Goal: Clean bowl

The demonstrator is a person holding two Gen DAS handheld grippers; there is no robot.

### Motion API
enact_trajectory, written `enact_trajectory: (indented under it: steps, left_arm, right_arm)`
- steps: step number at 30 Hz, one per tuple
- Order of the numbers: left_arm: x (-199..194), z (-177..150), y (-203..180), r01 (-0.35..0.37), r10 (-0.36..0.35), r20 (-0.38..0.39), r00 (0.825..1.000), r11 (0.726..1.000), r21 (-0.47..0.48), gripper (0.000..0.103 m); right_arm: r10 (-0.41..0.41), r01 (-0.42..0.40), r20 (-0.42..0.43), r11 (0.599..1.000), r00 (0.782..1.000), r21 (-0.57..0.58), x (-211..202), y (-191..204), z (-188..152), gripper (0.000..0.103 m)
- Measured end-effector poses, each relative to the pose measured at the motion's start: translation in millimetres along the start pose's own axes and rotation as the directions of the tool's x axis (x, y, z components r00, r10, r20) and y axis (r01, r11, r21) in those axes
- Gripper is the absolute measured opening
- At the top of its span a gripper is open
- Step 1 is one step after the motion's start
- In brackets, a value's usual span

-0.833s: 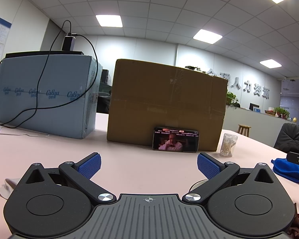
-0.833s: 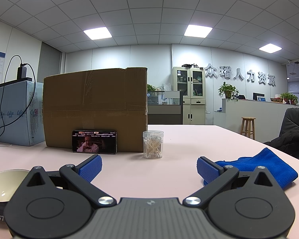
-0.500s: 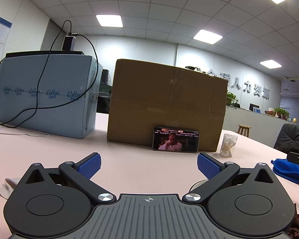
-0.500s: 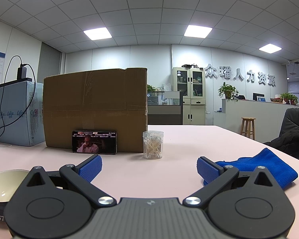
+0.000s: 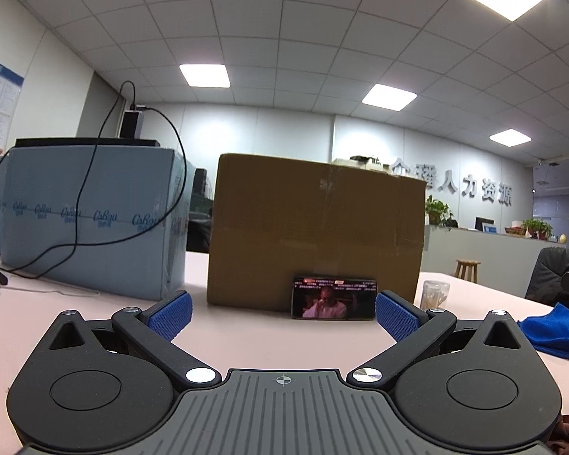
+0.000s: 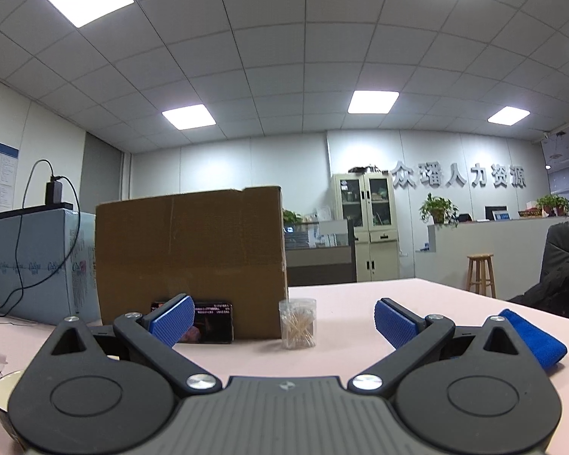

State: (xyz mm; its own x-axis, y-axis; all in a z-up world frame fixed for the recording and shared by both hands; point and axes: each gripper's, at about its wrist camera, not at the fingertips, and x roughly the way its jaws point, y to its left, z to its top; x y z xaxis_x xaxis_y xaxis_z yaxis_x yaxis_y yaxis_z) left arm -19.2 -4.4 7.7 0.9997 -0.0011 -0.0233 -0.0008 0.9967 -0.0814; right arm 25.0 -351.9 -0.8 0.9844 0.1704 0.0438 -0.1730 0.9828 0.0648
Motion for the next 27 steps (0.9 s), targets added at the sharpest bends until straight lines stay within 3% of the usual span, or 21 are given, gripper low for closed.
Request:
enact_trajectory:
  steps: [6,13,21,27]
  left_arm:
    - [-7.4,3.9,-3.1,0.011,-0.011,0.008,1.0,1.0,-0.009,0.103]
    - [-9.5,9.2,3.0,0.047,-0.055,-0.086,0.995,0.995,-0.084,0.103]
    - [-29.0,21.6,-9.7,0.013,-0.009,-0.063,0.998,0.998,0.062,0.103]
    - [-50.6,29.9,-16.9,0.015,-0.008,-0.035,0.999,0.982,0.189,0.103]
  right_arm:
    - [0.052,-0.054,-0.027,0.995,0.998,-0.08,-6.2,12.9,7.0,0.103]
    - [0.135,-0.141,-0.086,0.987,0.987,-0.076,-14.4,17.1,11.2,0.103]
    - [0.187,-0.194,-0.121,0.98,0.975,-0.042,-23.8,13.1,17.9,0.103]
    - [0.181,-0.204,-0.119,0.953,0.976,-0.226,-38.5,32.9,8.6,0.103]
